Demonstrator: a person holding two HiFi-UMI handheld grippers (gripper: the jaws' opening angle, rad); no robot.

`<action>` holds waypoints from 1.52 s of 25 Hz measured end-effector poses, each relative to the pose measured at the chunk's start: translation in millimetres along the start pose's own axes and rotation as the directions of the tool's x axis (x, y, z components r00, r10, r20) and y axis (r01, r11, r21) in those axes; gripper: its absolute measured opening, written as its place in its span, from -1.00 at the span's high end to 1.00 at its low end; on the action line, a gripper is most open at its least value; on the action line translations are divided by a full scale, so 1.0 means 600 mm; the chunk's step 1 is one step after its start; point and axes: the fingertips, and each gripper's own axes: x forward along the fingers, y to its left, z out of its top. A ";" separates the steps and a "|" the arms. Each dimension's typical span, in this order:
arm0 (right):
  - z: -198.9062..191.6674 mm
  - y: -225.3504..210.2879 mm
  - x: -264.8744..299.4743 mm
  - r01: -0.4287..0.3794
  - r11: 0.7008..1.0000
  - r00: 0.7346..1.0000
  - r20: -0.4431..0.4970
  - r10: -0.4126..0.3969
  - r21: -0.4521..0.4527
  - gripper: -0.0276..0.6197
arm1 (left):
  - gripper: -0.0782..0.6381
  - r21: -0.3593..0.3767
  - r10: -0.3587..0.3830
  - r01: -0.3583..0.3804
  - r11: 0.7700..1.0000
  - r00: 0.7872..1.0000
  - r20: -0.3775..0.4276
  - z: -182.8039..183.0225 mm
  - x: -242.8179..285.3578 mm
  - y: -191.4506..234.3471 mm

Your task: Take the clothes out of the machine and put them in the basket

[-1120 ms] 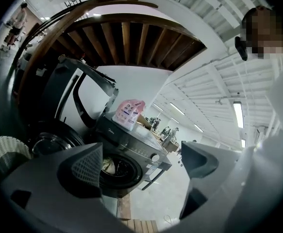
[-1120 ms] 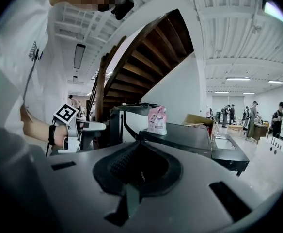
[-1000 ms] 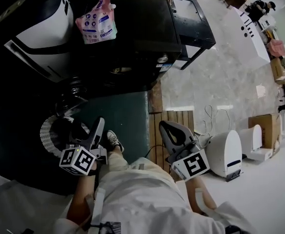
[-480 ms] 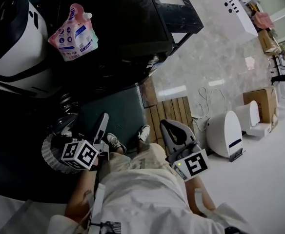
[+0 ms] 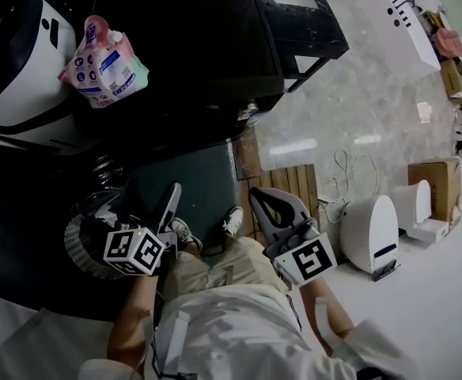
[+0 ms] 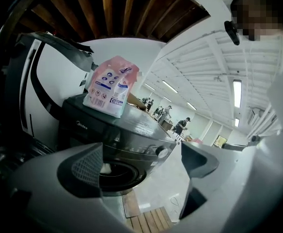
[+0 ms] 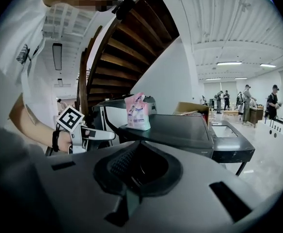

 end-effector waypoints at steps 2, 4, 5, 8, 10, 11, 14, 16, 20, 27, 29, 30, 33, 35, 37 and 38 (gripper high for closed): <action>-0.019 -0.012 0.024 -0.040 0.999 0.999 -0.019 0.040 -0.026 0.87 | -0.59 0.012 0.011 -0.011 1.000 1.000 0.012 -0.020 0.027 0.008; -0.034 -0.015 0.055 -0.068 0.996 0.998 -0.017 0.067 -0.058 0.87 | -0.59 0.015 0.015 -0.016 1.000 1.000 0.024 -0.041 0.053 0.029; -0.041 -0.015 0.070 -0.075 0.995 0.997 -0.011 0.074 -0.071 0.87 | -0.59 0.011 0.017 -0.017 1.000 0.999 0.029 -0.051 0.066 0.041; -0.064 -0.006 0.102 -0.084 0.991 0.996 -0.005 0.084 -0.101 0.87 | -0.59 0.004 0.008 -0.008 1.000 0.999 0.052 -0.075 0.086 0.067; -0.086 0.010 0.131 -0.088 0.989 0.996 -0.005 0.088 -0.115 0.87 | -0.59 0.018 -0.011 0.010 1.000 0.997 0.070 -0.089 0.093 0.093; -0.098 0.021 0.149 -0.089 0.988 0.996 0.002 0.090 -0.124 0.87 | -0.59 0.022 -0.021 0.019 1.000 0.997 0.078 -0.100 0.096 0.112; -0.143 0.052 0.199 -0.083 0.986 0.996 0.017 0.086 -0.146 0.87 | -0.59 0.015 -0.044 0.043 0.999 0.995 0.091 -0.155 0.112 0.178; -0.178 0.066 0.229 -0.088 0.984 0.996 0.017 0.092 -0.157 0.87 | -0.59 0.015 -0.057 0.055 0.998 0.994 0.098 -0.191 0.128 0.214; -0.235 0.085 0.283 -0.116 0.967 0.993 0.009 0.121 -0.225 0.87 | -0.59 0.027 -0.093 0.090 0.996 0.983 0.156 -0.237 0.160 0.250; -0.422 0.115 0.410 -0.219 0.911 0.976 -0.063 0.210 -0.349 0.87 | -0.59 0.043 -0.161 0.156 0.987 0.965 0.206 -0.388 0.257 0.346; -0.476 0.121 0.452 -0.229 0.904 0.973 -0.047 0.228 -0.360 0.87 | -0.59 0.084 -0.173 0.159 0.984 0.964 0.202 -0.433 0.279 0.382; -0.497 0.121 0.474 -0.233 0.900 0.971 -0.037 0.236 -0.370 0.87 | -0.59 0.099 -0.176 0.159 0.982 0.964 0.202 -0.450 0.291 0.400; -0.550 0.100 0.521 -0.239 0.891 0.966 -0.006 0.257 -0.386 0.87 | -0.59 0.133 -0.185 0.160 0.978 0.962 0.201 -0.488 0.338 0.433; -0.579 0.081 0.533 -0.239 0.889 0.964 0.016 0.266 -0.391 0.87 | -0.59 0.126 -0.196 0.172 0.977 0.957 0.214 -0.504 0.365 0.442; -0.609 0.066 0.541 -0.231 0.888 0.962 0.042 0.269 -0.397 0.87 | -0.59 0.116 -0.211 0.188 0.975 0.948 0.238 -0.514 0.387 0.452; -0.625 0.060 0.546 -0.221 0.890 0.963 0.058 0.265 -0.399 0.87 | -0.59 0.121 -0.219 0.194 0.973 0.944 0.247 -0.519 0.397 0.458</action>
